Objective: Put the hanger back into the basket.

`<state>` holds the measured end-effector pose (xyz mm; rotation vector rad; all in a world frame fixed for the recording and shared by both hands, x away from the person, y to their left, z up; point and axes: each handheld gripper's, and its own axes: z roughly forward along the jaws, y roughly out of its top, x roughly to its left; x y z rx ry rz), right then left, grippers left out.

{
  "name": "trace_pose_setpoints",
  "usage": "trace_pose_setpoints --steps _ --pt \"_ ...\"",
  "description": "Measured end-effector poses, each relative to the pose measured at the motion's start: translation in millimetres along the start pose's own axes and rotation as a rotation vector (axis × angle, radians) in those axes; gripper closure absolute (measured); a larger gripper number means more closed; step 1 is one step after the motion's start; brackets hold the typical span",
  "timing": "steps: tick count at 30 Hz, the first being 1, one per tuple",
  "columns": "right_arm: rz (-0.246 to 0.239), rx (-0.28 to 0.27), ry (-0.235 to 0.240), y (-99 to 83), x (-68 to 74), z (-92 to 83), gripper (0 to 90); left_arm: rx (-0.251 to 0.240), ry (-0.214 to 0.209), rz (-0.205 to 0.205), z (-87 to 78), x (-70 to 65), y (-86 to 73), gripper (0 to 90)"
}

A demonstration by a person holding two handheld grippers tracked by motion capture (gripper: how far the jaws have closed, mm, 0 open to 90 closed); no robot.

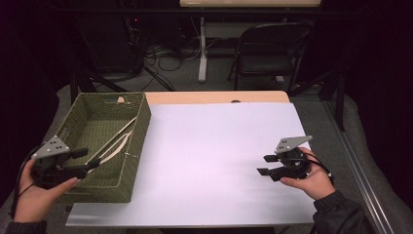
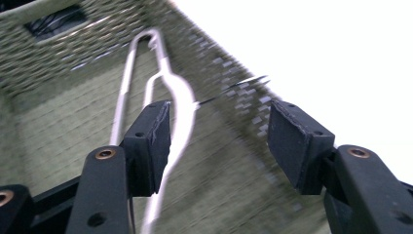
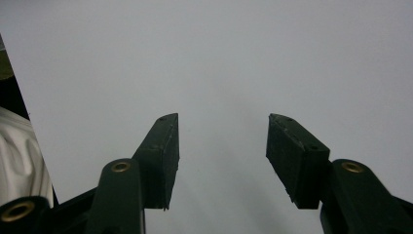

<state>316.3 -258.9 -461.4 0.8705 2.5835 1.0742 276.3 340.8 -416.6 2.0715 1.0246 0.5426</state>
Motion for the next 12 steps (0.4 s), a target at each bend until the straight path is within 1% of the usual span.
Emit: trace_pose_setpoints --steps 1,2,4,5,7,9,10,12 --pt "0.005 -0.014 0.0 -1.4 0.1 0.0 45.2 -0.008 -0.003 0.001 0.8 -4.9 1.0 41.7" --pt "0.012 -0.019 0.001 -2.4 0.2 -0.4 45.1 -0.031 -0.014 0.012 1.7 -12.8 2.9 41.7" --pt "0.019 -0.027 -0.011 -5.0 0.3 0.1 44.8 -0.077 -0.05 0.007 4.4 -24.3 5.3 41.7" --pt "0.025 -0.032 -0.014 -6.1 0.6 1.1 44.6 -0.09 -0.069 0.01 6.8 -30.0 6.5 41.1" --pt "0.032 -0.033 -0.026 -8.0 1.6 3.8 44.0 -0.099 -0.1 0.024 13.3 -41.7 9.0 40.5" --pt "0.03 -0.037 -0.037 -9.9 4.1 6.3 43.7 -0.097 -0.119 0.041 21.2 -53.7 11.7 39.9" --pt "0.026 -0.047 -0.044 -10.9 5.2 7.1 43.7 -0.098 -0.137 0.051 26.1 -60.8 13.2 39.2" --pt "0.031 -0.077 -0.067 -13.2 8.0 5.4 43.7 -0.087 -0.176 0.088 36.0 -76.4 16.5 39.1"
